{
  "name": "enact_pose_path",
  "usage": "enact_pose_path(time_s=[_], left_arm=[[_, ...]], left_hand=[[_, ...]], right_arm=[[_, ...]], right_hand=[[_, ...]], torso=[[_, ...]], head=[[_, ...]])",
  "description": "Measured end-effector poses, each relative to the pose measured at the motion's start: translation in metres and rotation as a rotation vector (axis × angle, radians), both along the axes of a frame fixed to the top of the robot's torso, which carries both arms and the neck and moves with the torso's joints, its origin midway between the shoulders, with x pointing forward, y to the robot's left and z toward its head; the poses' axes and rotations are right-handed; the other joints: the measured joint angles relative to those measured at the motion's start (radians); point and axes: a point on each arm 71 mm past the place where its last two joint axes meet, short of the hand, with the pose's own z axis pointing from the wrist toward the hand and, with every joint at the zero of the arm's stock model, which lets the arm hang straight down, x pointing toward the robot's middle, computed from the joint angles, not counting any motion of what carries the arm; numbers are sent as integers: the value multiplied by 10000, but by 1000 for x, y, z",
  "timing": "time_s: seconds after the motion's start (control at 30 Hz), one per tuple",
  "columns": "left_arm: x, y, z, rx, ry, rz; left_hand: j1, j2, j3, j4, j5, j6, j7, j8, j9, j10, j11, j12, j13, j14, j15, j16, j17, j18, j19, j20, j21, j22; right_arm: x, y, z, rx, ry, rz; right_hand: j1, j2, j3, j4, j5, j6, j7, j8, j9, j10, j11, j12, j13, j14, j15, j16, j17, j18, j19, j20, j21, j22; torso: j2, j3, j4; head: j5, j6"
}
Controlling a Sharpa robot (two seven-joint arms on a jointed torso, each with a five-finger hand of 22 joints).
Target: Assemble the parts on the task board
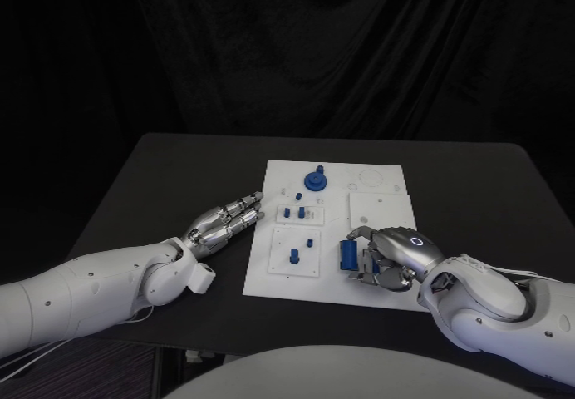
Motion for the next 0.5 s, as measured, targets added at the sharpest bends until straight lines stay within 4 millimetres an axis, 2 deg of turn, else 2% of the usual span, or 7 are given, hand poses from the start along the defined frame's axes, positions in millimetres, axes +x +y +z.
enact_pose_path(time_s=[0.07, 0.13, 0.23, 0.37, 0.5], left_arm=[[0, 0, 0, -3, 1, 0], [0, 0, 0, -6, 3, -1], [0, 0, 0, -9, 6, -1], [0, 0, -1, -17, 12, -7], [-1, 0, -1, -32, 18, -7]], left_hand=[[0, 0, 0, 0, 0, 0, 0, 0, 0, 0, 0, 0, 0, 0, 0, 0, 0, 0, 0, 0, 0, 0], [0, 0, 0, 0, 0, 0, 0, 0, 0, 0, 0, 0, 0, 0, 0, 0, 1, 0, 0, 0, -1, 0], [0, 0, 2, 2, 0, 0, 0, 0, 0, 0, 0, 0, 0, 0, 0, 0, 1, 0, 0, 0, 0, 0], [0, 0, 29, 29, 0, 0, 0, 0, 0, 0, 0, 0, 0, 0, 0, 0, 3, 0, 15, -15, 0, 1], [0, 0, 28, 29, 0, 0, 0, 0, 0, 0, 0, 0, 0, 0, 0, 0, 4, 0, 15, -16, -1, 0]], right_arm=[[0, 0, 0, -25, 2, 4], [1, 0, 0, -42, -2, 0], [1, -1, 0, -51, -33, -21], [2, -1, 0, -2, -105, -39], [2, -1, 1, 40, -143, -51]], right_hand=[[0, 0, 0, 0, 20, -1, 0, 120, 21, 0, 0, 12, 39, 0, 0, 0, 0, 0, 0, 0, 0, 0], [79, 84, 23, -17, 196, -1, 1, 386, 92, 0, 0, 76, 73, 0, 0, 0, 4, -1, 0, 0, 0, 0], [51, 323, 168, -27, 476, 104, -53, 873, 181, 73, -18, 130, 163, 0, 0, 0, 62, -1, 0, 0, 24, 0], [-179, 544, 217, -35, 850, 259, -110, 1313, 322, 113, -42, 131, 194, 0, 0, 0, 110, -2, 0, 0, 119, 0], [-296, 657, 268, -74, 1134, 382, -122, 1535, 337, 128, -57, 168, 223, 0, 0, -1, 125, -2, 0, 0, 131, 0]], torso=[[0, 0, 0], [-1, 0, -2], [-4, -1, -2], [-3, 0, -3], [-2, 0, -6]], head=[[5, 0], [12, 0], [13, 0], [35, 0], [38, 0]])
